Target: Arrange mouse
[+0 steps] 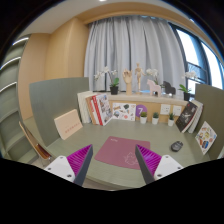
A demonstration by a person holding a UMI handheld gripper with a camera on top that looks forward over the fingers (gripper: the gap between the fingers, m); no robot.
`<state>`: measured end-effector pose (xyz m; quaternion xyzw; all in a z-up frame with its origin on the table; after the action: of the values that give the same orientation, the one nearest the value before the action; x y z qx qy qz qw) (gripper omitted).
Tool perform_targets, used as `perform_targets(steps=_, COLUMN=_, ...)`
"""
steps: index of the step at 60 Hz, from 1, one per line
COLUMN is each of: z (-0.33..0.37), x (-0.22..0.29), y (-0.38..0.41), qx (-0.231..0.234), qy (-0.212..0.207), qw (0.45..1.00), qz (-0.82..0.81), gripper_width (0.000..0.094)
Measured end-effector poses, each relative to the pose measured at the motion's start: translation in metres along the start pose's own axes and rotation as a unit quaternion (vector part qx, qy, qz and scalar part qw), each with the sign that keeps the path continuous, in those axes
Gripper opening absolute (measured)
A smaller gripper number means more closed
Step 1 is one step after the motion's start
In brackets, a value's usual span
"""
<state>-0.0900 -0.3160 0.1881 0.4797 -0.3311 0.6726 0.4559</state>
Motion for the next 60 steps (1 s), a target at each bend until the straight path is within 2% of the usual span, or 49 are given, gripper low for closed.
perform_targets(steps=14, z=0.013, x=-0.066, y=-0.044, qx=-0.025, qy=0.057, qw=0.998, qz=-0.018, gripper_width=0.0871)
perform_targets(steps=31, z=0.000, x=-0.133, y=-0.167, qx=-0.106, qy=0.116, qw=0.986, qz=-0.054, gripper_width=0.0863)
perform_targets(steps=41, z=-0.038, x=-0.147, y=-0.236, qx=-0.124, qy=0.135, qw=0.981, qz=-0.065, gripper_width=0.0854)
perform_targets(steps=60, z=-0.138, x=-0.139, y=-0.325, qx=-0.125, qy=0.154, qw=0.977, qz=-0.076, gripper_width=0.0857)
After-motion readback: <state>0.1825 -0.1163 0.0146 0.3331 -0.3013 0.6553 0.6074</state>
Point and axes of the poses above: the point between the fingertips, and its own axes, seen from behind it with the camera up: y to the left, x up, z backward, against the way the camera looks, the point moved 3 cm from there along z, backward, against the way the camera looks, and after that the axes turned 3 degrees about z, right-handed, at the moved point
